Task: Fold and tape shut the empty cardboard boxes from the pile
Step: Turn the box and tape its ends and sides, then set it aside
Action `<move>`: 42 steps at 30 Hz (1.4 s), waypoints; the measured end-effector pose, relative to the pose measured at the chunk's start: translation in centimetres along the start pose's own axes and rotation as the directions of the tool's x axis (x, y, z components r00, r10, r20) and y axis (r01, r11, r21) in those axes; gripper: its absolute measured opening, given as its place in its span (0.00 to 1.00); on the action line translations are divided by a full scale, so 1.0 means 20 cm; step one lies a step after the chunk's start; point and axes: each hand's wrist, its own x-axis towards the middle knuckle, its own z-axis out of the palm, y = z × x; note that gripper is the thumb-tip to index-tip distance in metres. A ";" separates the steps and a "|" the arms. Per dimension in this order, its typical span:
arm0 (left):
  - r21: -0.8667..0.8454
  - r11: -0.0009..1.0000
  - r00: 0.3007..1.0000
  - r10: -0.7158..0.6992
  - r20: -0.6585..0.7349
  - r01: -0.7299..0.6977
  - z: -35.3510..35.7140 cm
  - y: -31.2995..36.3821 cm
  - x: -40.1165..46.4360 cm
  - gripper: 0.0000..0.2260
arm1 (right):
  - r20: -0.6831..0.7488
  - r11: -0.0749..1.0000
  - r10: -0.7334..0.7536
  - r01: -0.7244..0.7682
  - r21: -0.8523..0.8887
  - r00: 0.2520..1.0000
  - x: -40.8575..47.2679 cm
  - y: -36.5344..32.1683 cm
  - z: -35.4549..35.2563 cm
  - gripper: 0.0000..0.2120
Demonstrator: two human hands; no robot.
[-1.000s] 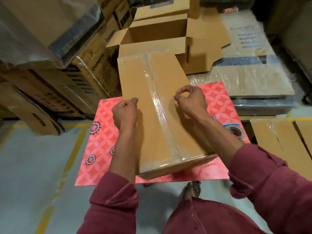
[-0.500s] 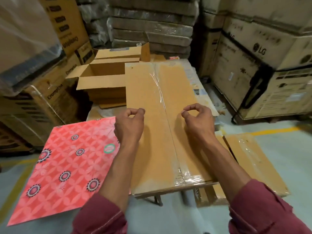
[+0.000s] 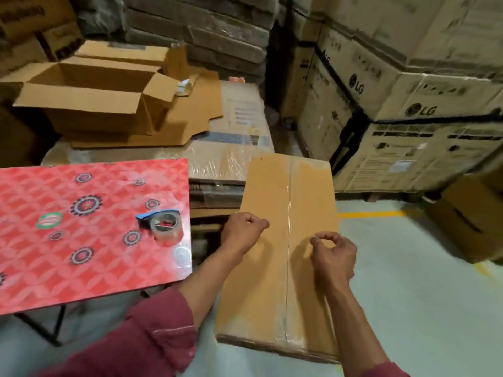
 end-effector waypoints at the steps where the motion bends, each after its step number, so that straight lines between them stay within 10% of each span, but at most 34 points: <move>1: 0.032 0.999 0.999 -0.044 0.006 0.044 0.10 -0.06 0.01 0.13 | 0.023 0.998 0.037 -0.036 -0.043 0.999 0.05 0.09 0.00 0.05; 10: 0.212 0.950 0.956 -0.261 0.138 0.229 0.49 -0.41 0.22 0.20 | 0.141 0.917 0.251 -0.188 -0.353 0.958 0.37 0.39 0.16 0.05; 25: -0.011 0.910 0.907 -0.413 0.079 0.415 0.60 -0.68 1.07 0.10 | 0.336 0.940 0.318 -0.248 -0.235 0.887 1.22 0.60 0.91 0.11; 42: 0.208 0.863 0.874 -0.482 0.061 0.461 0.74 -1.07 1.19 0.16 | 0.513 0.862 0.289 0.013 -0.506 0.808 1.27 0.68 1.12 0.10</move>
